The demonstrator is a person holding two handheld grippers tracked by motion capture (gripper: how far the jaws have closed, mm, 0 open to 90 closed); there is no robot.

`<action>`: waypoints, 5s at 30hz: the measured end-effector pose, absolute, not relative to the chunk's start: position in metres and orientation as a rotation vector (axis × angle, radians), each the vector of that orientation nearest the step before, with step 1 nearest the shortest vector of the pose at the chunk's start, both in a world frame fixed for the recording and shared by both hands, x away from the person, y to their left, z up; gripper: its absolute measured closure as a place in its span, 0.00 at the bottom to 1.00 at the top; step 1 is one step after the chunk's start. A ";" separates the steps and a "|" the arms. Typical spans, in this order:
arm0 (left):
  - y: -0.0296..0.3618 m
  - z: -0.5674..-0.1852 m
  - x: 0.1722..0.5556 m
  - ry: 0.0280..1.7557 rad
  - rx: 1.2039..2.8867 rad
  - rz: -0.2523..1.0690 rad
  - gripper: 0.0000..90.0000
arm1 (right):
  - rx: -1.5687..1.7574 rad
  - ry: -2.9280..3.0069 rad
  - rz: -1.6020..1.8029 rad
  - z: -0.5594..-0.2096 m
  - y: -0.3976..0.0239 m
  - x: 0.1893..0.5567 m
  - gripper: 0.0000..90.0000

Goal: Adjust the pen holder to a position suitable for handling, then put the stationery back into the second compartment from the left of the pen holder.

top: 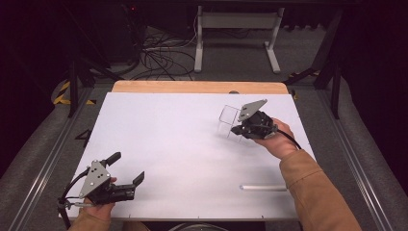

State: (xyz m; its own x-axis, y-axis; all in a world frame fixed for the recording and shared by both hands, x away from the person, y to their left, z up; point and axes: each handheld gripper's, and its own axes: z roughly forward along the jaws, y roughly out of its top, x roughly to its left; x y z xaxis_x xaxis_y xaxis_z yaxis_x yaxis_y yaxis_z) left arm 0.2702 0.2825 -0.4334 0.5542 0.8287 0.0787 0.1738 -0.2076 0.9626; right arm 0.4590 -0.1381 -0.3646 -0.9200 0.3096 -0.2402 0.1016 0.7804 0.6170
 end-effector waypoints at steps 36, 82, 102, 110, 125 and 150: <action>0.283 -0.433 0.270 0.837 1.705 0.747 0.03 | -0.147 2.829 0.857 -0.396 -0.032 0.422 0.96; 0.281 -0.433 0.273 0.827 1.715 0.742 0.03 | -0.068 2.810 0.856 -0.398 -0.026 0.425 0.92; 0.280 -0.432 0.276 0.829 1.704 0.742 0.03 | 0.127 2.643 1.197 -0.350 -0.069 0.407 0.38; 0.280 -0.433 0.277 0.841 1.708 0.739 0.03 | 0.170 2.582 1.252 -0.341 -0.081 0.405 0.28; 0.280 -0.433 0.277 0.837 1.700 0.745 0.03 | 0.268 2.515 1.326 -0.330 -0.104 0.396 0.07; 0.278 -0.433 0.276 0.837 1.703 0.752 0.03 | 0.396 2.416 1.327 -0.356 -0.171 0.352 0.04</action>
State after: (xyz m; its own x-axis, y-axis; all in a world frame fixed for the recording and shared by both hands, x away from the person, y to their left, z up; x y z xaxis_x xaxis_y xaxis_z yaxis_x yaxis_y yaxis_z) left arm 0.2760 0.2785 -0.4325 0.5583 0.8257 0.0808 0.1689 -0.2085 0.9633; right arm 0.3519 -0.1712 -0.3556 -0.8978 0.4055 -0.1718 0.0726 0.5211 0.8504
